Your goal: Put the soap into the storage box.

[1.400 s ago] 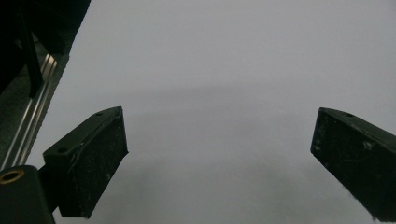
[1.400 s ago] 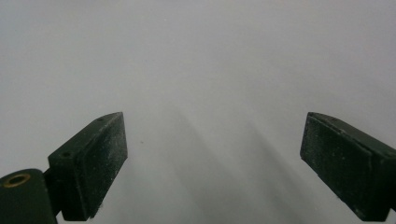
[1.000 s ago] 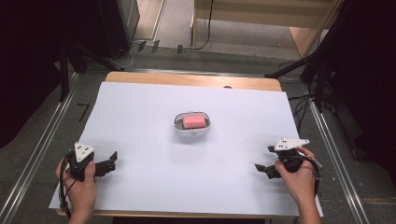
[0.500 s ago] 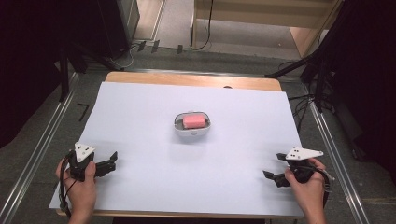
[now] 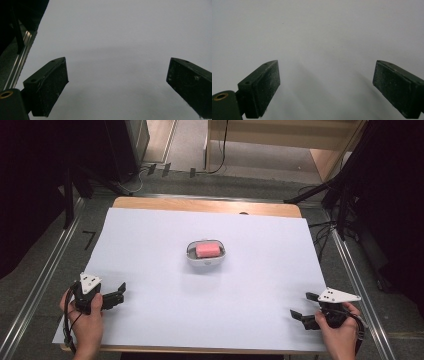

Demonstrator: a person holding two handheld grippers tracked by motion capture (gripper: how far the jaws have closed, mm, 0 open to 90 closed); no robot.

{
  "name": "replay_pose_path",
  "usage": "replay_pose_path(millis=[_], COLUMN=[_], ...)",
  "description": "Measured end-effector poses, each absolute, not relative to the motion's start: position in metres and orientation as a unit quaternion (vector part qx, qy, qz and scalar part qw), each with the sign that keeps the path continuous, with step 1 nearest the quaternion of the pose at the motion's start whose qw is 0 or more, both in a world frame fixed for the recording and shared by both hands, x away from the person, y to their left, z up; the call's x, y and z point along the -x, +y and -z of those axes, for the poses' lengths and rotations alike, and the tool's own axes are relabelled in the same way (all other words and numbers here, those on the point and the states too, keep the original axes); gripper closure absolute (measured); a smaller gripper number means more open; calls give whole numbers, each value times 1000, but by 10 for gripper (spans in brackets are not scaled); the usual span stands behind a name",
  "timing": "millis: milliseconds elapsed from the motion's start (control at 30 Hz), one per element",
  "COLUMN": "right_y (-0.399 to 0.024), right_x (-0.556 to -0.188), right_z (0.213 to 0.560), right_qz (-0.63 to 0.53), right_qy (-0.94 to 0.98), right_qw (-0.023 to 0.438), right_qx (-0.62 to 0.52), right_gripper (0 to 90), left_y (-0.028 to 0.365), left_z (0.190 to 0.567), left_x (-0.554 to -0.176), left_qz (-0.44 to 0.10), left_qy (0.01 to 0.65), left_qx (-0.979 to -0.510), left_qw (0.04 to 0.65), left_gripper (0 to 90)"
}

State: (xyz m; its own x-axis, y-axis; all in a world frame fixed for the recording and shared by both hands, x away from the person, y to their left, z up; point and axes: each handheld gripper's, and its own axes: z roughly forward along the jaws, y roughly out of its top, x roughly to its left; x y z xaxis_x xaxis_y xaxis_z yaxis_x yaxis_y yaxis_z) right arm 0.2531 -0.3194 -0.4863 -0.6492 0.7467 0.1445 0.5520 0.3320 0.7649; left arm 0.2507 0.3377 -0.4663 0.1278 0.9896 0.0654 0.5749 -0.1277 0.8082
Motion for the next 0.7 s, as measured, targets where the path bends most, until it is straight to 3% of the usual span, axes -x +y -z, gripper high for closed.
replay_pose_path(millis=[533,700], right_y=[-326,-332], right_x=[-235,-231], right_z=[491,491], right_qz=[-436,-472], right_qy=[779,770], right_qw=[158,148], right_qx=[-423,-402], right_gripper=[112,141], left_y=[339,339], left_z=[466,466], left_x=[-251,-250], left_qz=[-318,-320], left_qy=[581,579], left_qx=[-676,-676], left_qw=[324,324], left_gripper=[43,43])
